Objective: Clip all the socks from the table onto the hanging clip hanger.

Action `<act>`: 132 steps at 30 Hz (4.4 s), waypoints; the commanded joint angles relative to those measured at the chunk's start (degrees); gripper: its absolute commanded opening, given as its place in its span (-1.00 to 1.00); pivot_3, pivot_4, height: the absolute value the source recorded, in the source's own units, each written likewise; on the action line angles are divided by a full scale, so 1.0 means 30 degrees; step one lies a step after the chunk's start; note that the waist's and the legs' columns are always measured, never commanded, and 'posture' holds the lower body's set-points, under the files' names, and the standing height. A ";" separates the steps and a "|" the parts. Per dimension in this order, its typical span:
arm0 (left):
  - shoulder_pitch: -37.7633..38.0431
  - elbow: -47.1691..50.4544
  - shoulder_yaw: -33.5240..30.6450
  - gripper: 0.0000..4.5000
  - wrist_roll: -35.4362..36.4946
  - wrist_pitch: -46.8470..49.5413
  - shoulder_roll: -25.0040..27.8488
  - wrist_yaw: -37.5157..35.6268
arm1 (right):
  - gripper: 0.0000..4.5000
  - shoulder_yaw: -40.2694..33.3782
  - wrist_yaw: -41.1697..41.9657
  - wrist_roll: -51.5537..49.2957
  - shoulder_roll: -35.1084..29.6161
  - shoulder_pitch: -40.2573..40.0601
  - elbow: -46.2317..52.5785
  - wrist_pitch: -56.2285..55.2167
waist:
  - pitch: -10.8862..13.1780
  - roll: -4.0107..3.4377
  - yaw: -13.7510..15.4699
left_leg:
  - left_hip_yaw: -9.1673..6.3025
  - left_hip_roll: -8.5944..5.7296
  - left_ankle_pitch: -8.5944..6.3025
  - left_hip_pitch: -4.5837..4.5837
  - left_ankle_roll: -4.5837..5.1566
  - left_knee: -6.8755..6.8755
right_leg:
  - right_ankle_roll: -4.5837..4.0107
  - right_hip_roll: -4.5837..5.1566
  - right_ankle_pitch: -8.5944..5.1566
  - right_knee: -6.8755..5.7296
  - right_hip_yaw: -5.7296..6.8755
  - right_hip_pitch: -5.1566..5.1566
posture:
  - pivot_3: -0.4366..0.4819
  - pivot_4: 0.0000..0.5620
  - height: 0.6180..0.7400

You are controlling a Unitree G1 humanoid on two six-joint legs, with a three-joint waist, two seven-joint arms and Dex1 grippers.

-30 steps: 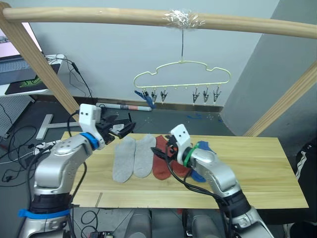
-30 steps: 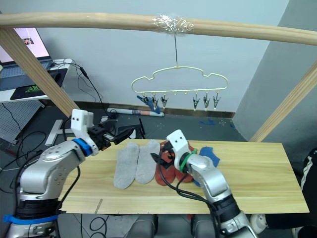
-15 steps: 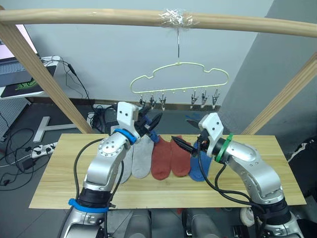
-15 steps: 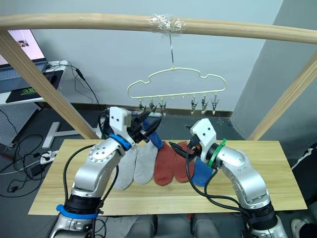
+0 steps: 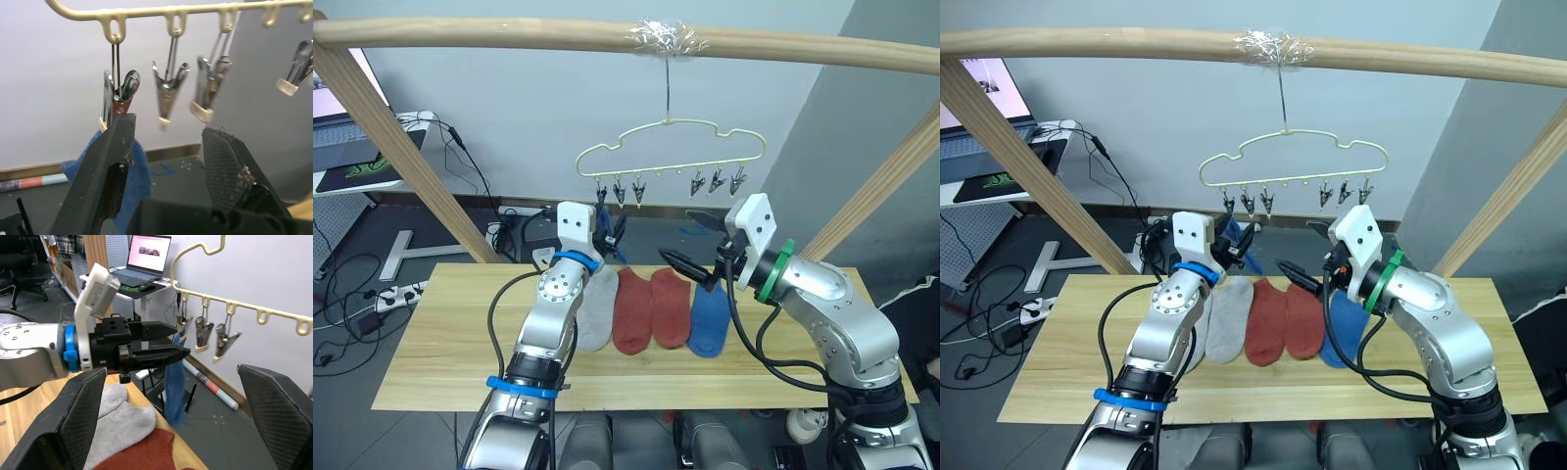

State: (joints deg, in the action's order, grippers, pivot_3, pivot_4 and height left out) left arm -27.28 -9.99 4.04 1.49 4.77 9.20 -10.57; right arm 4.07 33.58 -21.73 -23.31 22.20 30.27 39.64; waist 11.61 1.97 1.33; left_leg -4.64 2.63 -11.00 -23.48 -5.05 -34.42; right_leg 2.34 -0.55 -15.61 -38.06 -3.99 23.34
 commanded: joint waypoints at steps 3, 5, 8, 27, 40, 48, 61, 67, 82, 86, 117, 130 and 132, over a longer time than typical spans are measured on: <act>-0.1429 -0.1675 -0.0230 0.08 -0.0367 -0.1781 -0.0506 0.0465 | 1.00 -0.0987 0.0046 -0.0386 -0.0701 0.0669 0.0160 -0.0246 | 0.0000 -0.0001 -0.0010 | 0.0001 -0.0003 0.0000 -0.0005 0.0000 -0.0016 | 0.0013 0.0000 0.0008 0.0000 -0.0003 -0.0002 | 0.13 -0.33 1.00; -0.1652 -0.2099 -0.0350 0.08 -0.0437 -0.1991 -0.0638 0.0862 | 1.00 -0.1183 0.0025 -0.0493 -0.0839 0.0750 0.0153 -0.0157 | 0.0000 -0.0001 -0.0012 | 0.0000 -0.0003 0.0000 -0.0004 0.0001 -0.0018 | 0.0016 0.0000 0.0010 0.0000 -0.0003 -0.0003 | 0.13 -0.33 1.00; -0.1835 -0.2411 -0.0535 0.08 -0.0500 -0.2146 -0.0766 0.1304 | 1.00 -0.1286 -0.0011 -0.0620 -0.0949 0.0749 0.0241 -0.0074 | 0.0001 -0.0001 -0.0047 | 0.0000 -0.0003 -0.0001 -0.0004 0.0002 -0.0018 | 0.0016 0.0000 0.0010 0.0000 -0.0005 -0.0003 | 0.13 -0.33 1.00; -0.3681 -0.4846 -0.1161 0.08 -0.0403 -0.3557 -0.1114 0.1563 | 1.00 -0.1527 -0.0460 -0.1122 -0.1272 0.1127 0.0146 0.0079 | 0.0001 -0.0002 -0.0079 | -0.0002 -0.0005 -0.0001 -0.0022 0.0002 -0.0081 | 0.0052 -0.0003 0.0033 -0.0005 -0.0006 -0.0012 | 0.09 -0.33 1.00; -0.4048 -0.5332 -0.1199 0.00 -0.0502 -0.4078 -0.1179 0.1488 | 1.00 -0.1455 -0.0510 -0.1152 -0.1237 0.1160 0.0105 0.0074 | 0.0002 -0.0002 -0.0117 | -0.0003 -0.0005 -0.0001 -0.0027 0.0002 -0.0087 | 0.0057 -0.0003 0.0035 -0.0006 -0.0006 -0.0012 | 0.09 -0.33 1.00; -0.4065 -0.5361 -0.1197 -0.82 -0.0606 -0.4211 -0.1174 0.1617 | 1.00 -0.1371 -0.0489 -0.1156 -0.1179 0.1104 0.0011 0.0042 | 0.0001 -0.0002 -0.0125 | -0.0003 -0.0005 -0.0001 -0.0027 0.0002 -0.0088 | 0.0057 -0.0003 0.0036 -0.0007 -0.0006 -0.0012 | 0.09 -0.33 1.00; -0.3779 -0.4821 -0.1102 -0.88 -0.0648 -0.3624 -0.0847 0.1235 | 1.00 -0.0363 -0.0931 0.0255 -0.1553 -0.0181 -0.0592 -0.0142 | 0.0001 -0.0002 -0.0123 | -0.0004 -0.0005 -0.0001 -0.0028 0.0002 -0.0091 | 0.0058 -0.0003 0.0037 -0.0008 -0.0005 -0.0013 | 0.11 -0.32 1.00; -0.3410 -0.4072 -0.1307 -0.88 -0.0231 -0.2492 -0.0122 0.0138 | 1.00 0.1774 -0.2607 0.3535 -0.0579 -0.3370 -0.6166 -0.2256 | 0.0001 -0.0003 -0.0099 | -0.0002 -0.0007 -0.0001 -0.0024 0.0002 -0.0097 | 0.0058 -0.0002 0.0037 -0.0007 -0.0009 -0.0022 | 0.12 -0.33 1.00; -0.2446 -0.2425 -0.1447 -0.88 -0.0400 -0.1217 0.0220 -0.0095 | 0.92 0.2618 -0.3192 0.6858 0.2179 -0.0560 -1.9591 -0.7107 | 0.0008 -0.0021 -0.0433 | 0.0001 -0.0001 0.0005 -0.0002 0.0008 -0.0133 | 0.0053 -0.0010 0.0075 -0.0034 -0.0018 -0.0033 | 0.23 -0.34 1.00; -0.2262 -0.2062 -0.1527 -0.88 -0.0375 -0.0999 0.0368 -0.0147 | 0.42 0.2968 -0.2720 0.7265 0.1774 -0.1466 -1.9818 -0.6935 | -0.0007 -0.0023 -0.0395 | 0.0000 -0.0003 0.0005 0.0021 0.0008 -0.0137 | 0.0053 -0.0009 0.0075 -0.0036 -0.0020 -0.0064 | 0.25 -0.37 1.00; -0.5521 0.0255 -0.9029 -0.88 1.3787 1.6763 -0.1072 0.0234 | -1.00 0.6159 -0.4998 1.3104 0.3692 -0.3242 -0.4333 -0.6342 | -0.0005 -0.0006 -0.0396 | -0.0056 0.0000 -0.0004 0.0174 -0.0010 -0.0130 | 0.0072 -0.0009 0.0059 0.0005 0.0021 -0.0250 | 0.20 -0.41 1.00; -0.5157 0.1270 -0.9230 -0.88 1.5729 1.8343 -0.1016 0.0600 | -1.00 0.5777 -0.5202 1.3119 0.4147 -0.1591 -0.4511 -0.6604 | 0.0000 0.0000 -0.0412 | -0.0030 -0.0016 -0.0007 0.0154 -0.0016 -0.0132 | 0.0073 0.0017 0.0060 0.0028 0.0003 -0.0238 | 0.22 -0.35 1.00; -0.5127 0.1327 -0.9209 -0.88 1.5910 1.8380 -0.1017 0.0559 | -1.00 0.5795 -0.5229 1.3132 0.4225 -0.1387 -0.4577 -0.6612 | 0.0000 0.0000 -0.0408 | -0.0032 -0.0016 -0.0007 0.0153 -0.0015 -0.0127 | 0.0073 0.0017 0.0060 0.0028 0.0006 -0.0236 | 0.22 -0.35 1.00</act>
State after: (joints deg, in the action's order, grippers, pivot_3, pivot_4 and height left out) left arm -42.47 -8.69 -23.44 47.26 59.68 6.18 -8.37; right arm 22.29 18.59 17.27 -11.06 16.89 15.08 20.74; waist 11.61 1.97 0.11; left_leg -4.74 2.58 -11.02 -23.02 -5.09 -34.79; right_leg 2.56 -0.50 -15.43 -37.98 -3.97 22.63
